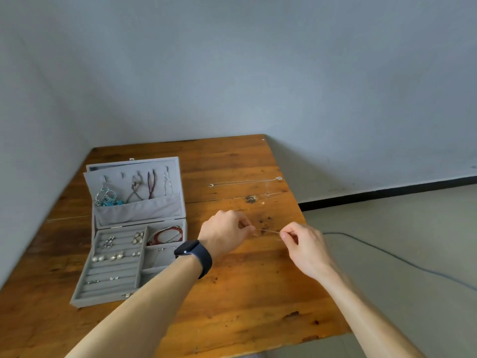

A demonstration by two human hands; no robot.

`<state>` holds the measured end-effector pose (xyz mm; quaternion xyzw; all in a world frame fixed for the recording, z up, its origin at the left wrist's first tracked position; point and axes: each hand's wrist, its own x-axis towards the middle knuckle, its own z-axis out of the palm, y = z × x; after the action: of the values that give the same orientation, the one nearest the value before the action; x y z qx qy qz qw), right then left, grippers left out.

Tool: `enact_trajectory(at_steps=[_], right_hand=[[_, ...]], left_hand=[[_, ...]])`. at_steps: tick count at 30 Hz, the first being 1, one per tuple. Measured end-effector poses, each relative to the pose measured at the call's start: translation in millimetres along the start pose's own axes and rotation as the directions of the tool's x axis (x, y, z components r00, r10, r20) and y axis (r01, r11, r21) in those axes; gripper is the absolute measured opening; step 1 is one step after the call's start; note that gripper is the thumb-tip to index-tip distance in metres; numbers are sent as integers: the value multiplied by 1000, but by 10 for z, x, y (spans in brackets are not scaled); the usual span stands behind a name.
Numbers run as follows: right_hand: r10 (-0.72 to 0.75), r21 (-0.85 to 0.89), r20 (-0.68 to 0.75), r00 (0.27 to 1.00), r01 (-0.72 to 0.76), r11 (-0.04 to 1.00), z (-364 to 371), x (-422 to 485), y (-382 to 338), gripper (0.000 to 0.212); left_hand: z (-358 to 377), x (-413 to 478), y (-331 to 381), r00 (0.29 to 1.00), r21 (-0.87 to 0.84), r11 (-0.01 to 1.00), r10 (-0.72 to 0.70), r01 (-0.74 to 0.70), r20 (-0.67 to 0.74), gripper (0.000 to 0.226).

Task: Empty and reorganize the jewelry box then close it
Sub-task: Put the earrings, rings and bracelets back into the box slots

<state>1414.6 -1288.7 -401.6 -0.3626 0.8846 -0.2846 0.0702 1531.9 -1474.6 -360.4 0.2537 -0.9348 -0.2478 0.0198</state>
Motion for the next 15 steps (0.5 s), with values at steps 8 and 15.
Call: enact_trajectory(at_steps=[8,15], right_hand=[[45,-41,-105,993,-49,998,34,1050,289,16],[155,-42,-76,985,-158,987,99,1668,426,22]], left_hand=[[101,961,88,992,184,981,-38,59,-120,26],[258,1433,100,974,148,979,-108,139,-201,28]])
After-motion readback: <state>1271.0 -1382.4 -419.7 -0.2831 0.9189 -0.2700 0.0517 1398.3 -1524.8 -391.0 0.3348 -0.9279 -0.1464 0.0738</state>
